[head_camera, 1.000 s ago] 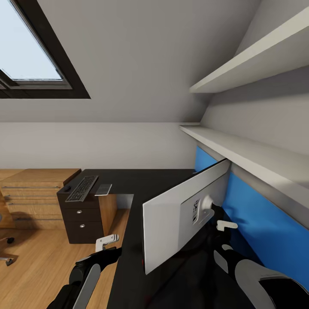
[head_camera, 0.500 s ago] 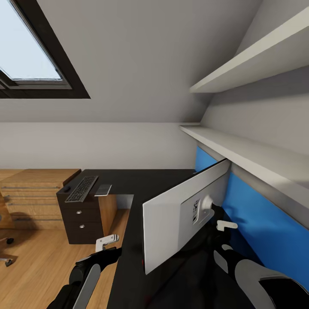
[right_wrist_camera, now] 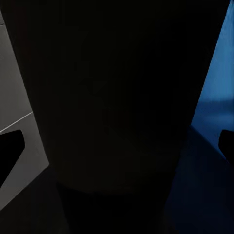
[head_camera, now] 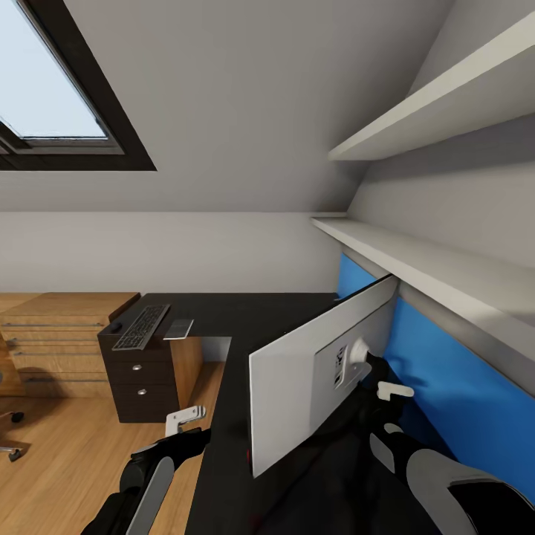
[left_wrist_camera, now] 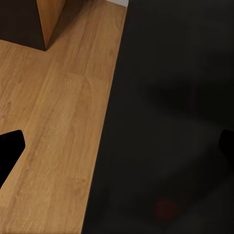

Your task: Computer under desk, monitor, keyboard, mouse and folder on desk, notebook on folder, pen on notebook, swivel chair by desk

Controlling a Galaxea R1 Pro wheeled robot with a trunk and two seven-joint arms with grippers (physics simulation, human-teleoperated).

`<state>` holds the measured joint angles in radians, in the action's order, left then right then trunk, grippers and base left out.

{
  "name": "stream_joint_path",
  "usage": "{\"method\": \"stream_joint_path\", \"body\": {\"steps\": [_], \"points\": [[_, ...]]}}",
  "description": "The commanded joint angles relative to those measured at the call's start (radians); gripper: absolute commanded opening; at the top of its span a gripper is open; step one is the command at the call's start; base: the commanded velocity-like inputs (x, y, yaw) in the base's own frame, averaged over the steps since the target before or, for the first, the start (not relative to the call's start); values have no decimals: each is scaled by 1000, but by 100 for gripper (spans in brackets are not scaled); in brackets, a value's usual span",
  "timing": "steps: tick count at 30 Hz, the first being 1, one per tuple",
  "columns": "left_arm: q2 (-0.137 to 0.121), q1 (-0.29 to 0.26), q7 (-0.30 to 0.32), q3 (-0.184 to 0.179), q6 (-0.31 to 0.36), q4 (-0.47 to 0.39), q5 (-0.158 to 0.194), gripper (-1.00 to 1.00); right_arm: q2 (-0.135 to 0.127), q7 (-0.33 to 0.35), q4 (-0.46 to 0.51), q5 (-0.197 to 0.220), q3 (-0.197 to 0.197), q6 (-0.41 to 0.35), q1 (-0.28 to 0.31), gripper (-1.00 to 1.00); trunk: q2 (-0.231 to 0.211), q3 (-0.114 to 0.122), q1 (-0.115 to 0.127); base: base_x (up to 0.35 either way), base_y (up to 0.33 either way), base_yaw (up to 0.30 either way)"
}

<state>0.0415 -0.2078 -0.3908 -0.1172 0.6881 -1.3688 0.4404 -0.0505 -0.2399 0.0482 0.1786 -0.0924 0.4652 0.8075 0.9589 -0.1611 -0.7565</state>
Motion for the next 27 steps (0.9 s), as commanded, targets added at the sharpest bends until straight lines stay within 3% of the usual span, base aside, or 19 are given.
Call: {"method": "stream_joint_path", "body": {"steps": [1, 27], "points": [[0, -1, -10, -1, 2, -1, 11, 100, 0, -2, -1, 9, -9, 3, 1, 100, 1, -2, 0, 0, 0, 0], [0, -1, -10, -1, 2, -1, 11, 100, 0, -2, -1, 9, -9, 3, 1, 100, 1, -2, 0, -20, 0, 0]]}}
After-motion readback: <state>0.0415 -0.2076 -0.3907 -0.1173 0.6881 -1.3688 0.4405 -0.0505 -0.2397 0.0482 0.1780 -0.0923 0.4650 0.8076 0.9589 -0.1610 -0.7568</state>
